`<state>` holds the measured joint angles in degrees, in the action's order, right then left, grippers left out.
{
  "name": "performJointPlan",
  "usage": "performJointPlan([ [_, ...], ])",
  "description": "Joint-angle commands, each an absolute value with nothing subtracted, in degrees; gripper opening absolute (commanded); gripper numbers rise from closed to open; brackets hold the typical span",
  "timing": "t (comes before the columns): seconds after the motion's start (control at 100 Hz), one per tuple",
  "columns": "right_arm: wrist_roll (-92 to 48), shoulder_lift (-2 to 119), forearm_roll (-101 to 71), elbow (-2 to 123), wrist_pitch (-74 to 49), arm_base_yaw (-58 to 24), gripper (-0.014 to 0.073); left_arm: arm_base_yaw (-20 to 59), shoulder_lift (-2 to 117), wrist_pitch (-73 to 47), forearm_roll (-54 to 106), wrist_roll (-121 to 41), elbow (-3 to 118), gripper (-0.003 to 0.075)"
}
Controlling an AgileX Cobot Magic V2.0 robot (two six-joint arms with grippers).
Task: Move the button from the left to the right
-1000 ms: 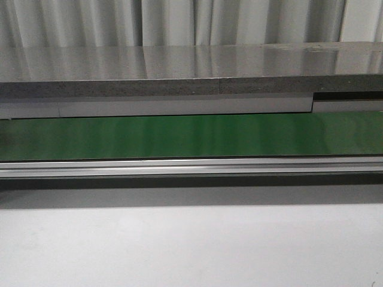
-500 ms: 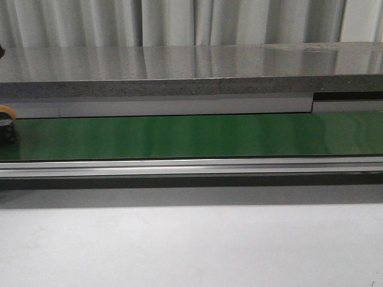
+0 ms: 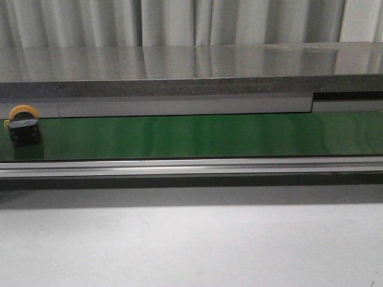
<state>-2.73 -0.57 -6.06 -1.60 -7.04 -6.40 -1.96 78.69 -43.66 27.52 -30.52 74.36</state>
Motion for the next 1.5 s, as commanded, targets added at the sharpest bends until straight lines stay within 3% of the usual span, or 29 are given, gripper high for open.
performJointPlan([
  [0.0,-3.0,-1.3,-5.6,-0.5,-2.2,-6.2,-0.0067,-0.7,71.1,-33.7,28.3,-30.6,69.5,0.0537],
  [0.3,-3.0,-1.3,-5.6,-0.5,-2.2,-6.2,-0.0067,0.9,51.5,-13.0,26.3,-30.6,45.0,0.0537],
  [0.6,-3.0,-1.3,-5.6,-0.5,-2.2,-6.2,-0.0067,1.5,32.2,-4.4,28.1,-30.6,24.7,0.0537],
  [0.91,-3.0,-1.3,-5.6,-0.5,-2.2,-6.2,-0.0067,1.5,14.4,-1.2,29.9,-30.6,15.7,0.0537],
  [1.22,-3.0,-1.3,-5.6,-0.5,-2.2,-6.2,-0.0067,1.5,12.4,-2.3,29.9,-30.6,14.8,0.0531],
  [1.36,-3.0,-1.3,-5.6,-0.5,-2.2,-6.2,-0.0067,1.5,12.4,-3.4,29.9,-30.6,14.8,0.0442],
  [1.49,-3.0,-1.3,-5.6,-0.5,-2.2,-6.2,-0.0067,1.5,12.4,-4.6,29.9,-30.6,14.8,0.0270],
])
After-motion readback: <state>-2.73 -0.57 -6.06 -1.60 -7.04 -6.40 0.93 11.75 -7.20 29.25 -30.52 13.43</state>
